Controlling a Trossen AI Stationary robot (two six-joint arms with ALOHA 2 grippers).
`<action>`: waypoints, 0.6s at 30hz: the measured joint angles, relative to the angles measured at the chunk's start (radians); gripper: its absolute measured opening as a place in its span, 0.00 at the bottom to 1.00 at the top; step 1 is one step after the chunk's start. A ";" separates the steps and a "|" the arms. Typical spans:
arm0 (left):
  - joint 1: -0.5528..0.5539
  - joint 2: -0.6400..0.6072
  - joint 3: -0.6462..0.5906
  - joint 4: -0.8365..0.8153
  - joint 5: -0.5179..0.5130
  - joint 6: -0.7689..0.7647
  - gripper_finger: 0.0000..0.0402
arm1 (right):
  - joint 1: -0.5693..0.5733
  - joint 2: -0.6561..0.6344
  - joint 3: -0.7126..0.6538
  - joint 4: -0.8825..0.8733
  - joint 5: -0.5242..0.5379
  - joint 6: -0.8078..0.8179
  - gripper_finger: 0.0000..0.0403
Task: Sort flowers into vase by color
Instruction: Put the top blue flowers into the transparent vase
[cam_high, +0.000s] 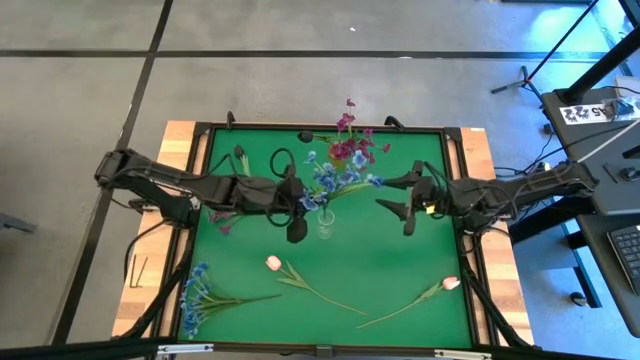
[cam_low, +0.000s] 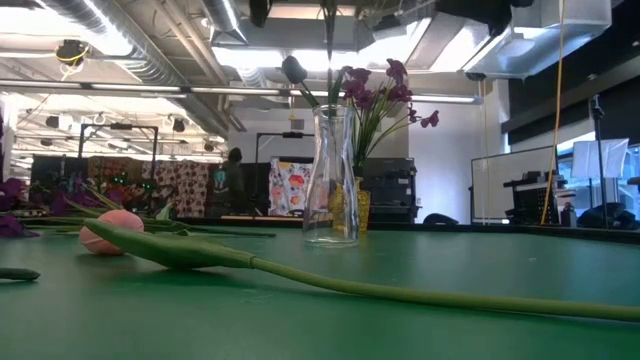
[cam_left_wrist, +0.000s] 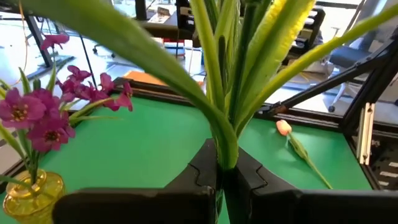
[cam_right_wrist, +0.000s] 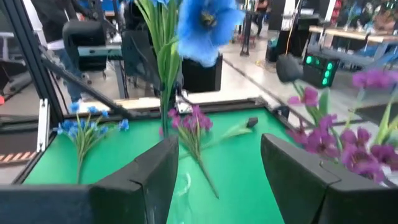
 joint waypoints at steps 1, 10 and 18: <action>0.000 0.004 0.000 0.003 0.000 0.000 0.01 | 0.000 -0.004 0.000 -0.015 0.000 0.009 0.56; 0.000 0.065 0.000 0.002 0.000 0.000 0.01 | 0.026 -0.011 0.000 -0.072 -0.013 0.045 0.56; 0.000 0.096 0.000 0.010 0.000 0.000 0.01 | 0.171 -0.042 0.000 -0.093 0.128 0.017 0.56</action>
